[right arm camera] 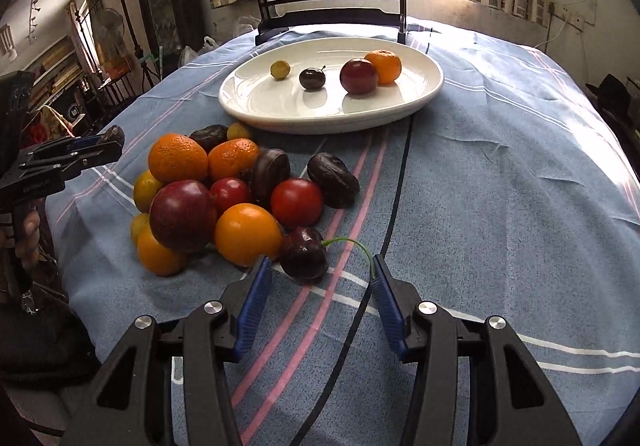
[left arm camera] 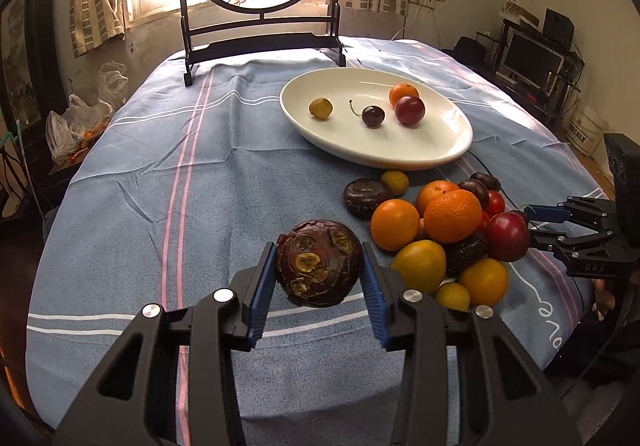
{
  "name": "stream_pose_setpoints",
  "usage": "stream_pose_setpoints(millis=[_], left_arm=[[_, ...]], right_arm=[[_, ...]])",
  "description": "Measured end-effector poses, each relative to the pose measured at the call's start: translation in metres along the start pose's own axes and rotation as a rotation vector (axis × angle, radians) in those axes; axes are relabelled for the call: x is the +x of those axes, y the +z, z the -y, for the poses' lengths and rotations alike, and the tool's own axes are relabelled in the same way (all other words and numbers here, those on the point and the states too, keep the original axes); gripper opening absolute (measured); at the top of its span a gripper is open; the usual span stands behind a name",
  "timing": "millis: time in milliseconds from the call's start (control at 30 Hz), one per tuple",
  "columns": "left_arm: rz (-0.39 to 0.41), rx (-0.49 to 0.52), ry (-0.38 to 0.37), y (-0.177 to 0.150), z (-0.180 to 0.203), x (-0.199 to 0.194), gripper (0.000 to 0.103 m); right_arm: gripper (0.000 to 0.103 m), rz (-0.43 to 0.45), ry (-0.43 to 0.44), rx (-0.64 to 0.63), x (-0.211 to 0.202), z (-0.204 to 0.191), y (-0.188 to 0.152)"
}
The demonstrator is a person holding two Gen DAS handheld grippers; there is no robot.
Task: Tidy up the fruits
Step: 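Grasp a brown wrinkled fruit with the left tool while the right tool grasps a dark cherry, then place the brown fruit and cherry on the white plate, open both tools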
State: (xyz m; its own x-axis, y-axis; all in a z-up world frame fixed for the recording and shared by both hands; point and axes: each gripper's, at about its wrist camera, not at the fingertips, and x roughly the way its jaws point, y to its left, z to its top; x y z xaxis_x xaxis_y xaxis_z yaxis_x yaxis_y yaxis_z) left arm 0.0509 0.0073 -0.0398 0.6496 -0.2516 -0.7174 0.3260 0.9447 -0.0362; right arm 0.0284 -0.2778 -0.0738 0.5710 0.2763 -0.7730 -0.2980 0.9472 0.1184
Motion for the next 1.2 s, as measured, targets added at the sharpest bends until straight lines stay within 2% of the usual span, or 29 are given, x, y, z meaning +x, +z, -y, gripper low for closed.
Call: stream_pose_setpoints(millis=[133, 233, 333, 433, 500, 733, 1000, 1200], left_arm=[[-0.001, -0.011, -0.001, -0.001, -0.002, 0.001, 0.040], [0.000, -0.014, 0.000, -0.002, -0.004, 0.001, 0.040], [0.003, -0.016, -0.003, -0.001, -0.004, 0.001, 0.040], [0.000, -0.014, -0.002, -0.001, -0.002, 0.003, 0.040], [0.001, -0.014, -0.004, 0.000, -0.002, 0.003, 0.040], [-0.005, -0.006, 0.007, -0.004, -0.002, 0.002, 0.040], [-0.005, -0.006, 0.004, -0.003, -0.001, 0.005, 0.040], [0.014, -0.013, -0.001, 0.003, 0.000, 0.002, 0.040]], right_arm=[[0.051, -0.027, 0.040, 0.048, -0.009, 0.010, -0.006], [0.053, -0.064, 0.165, 0.129, -0.013, 0.019, -0.015], [0.053, -0.053, 0.257, 0.130, -0.019, 0.014, -0.021], [0.051, -0.025, 0.196, 0.121, -0.016, 0.012, -0.015], [0.050, -0.026, 0.200, 0.156, -0.007, 0.017, -0.008], [0.027, -0.017, 0.158, 0.207, 0.006, 0.023, 0.001], [0.027, -0.020, 0.106, 0.141, 0.008, 0.012, 0.004], [0.027, 0.089, 0.139, 0.150, -0.024, 0.018, 0.013]])
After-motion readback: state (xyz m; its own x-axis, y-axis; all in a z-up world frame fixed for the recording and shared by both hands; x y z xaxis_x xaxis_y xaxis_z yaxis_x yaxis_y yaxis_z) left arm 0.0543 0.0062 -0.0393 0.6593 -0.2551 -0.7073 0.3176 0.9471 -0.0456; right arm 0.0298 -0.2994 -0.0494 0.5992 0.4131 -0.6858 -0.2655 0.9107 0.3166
